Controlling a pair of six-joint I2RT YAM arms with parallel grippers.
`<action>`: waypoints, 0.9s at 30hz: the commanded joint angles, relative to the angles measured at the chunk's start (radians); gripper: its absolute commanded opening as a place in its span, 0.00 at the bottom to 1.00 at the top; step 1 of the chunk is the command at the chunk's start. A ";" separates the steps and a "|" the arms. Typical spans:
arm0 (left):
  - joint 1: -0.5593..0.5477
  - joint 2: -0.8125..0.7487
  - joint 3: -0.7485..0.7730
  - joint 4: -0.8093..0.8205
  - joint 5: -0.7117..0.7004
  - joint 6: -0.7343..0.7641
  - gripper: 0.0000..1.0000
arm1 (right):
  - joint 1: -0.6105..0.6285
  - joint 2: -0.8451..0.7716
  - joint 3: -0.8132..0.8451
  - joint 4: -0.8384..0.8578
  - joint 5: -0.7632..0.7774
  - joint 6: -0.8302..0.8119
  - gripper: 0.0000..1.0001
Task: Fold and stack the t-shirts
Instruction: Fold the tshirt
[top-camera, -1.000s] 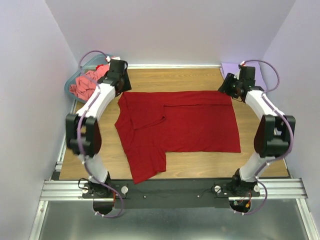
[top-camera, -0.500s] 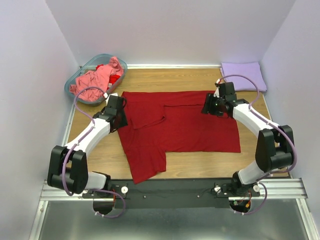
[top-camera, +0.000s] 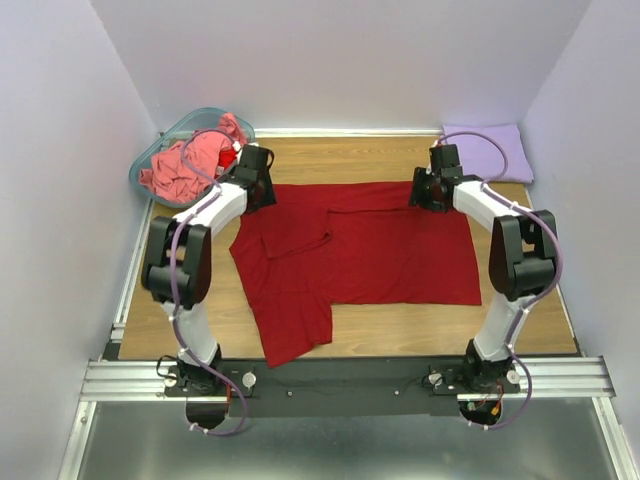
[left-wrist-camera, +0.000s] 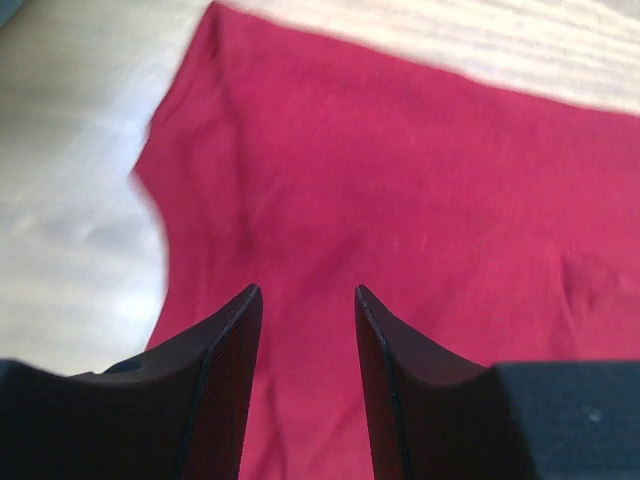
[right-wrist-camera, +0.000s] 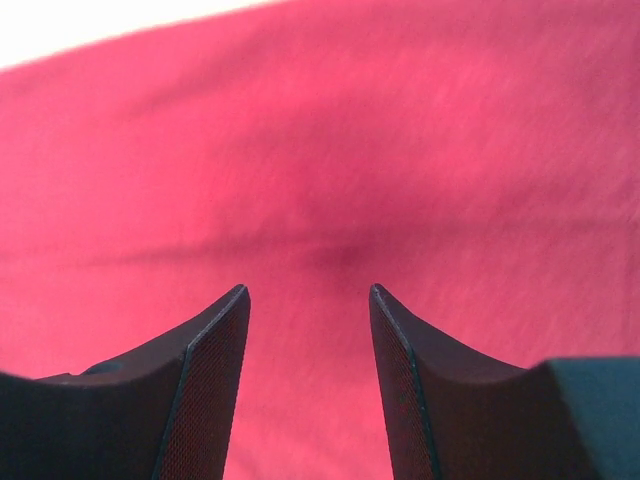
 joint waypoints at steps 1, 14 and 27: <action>-0.002 0.118 0.079 0.002 0.028 0.024 0.50 | -0.012 0.072 0.069 0.019 0.063 -0.025 0.58; 0.056 0.303 0.198 -0.041 -0.017 0.018 0.49 | -0.013 0.276 0.223 0.037 0.030 -0.066 0.57; 0.142 0.379 0.260 -0.067 -0.006 0.050 0.48 | -0.012 0.415 0.344 0.039 -0.069 -0.076 0.57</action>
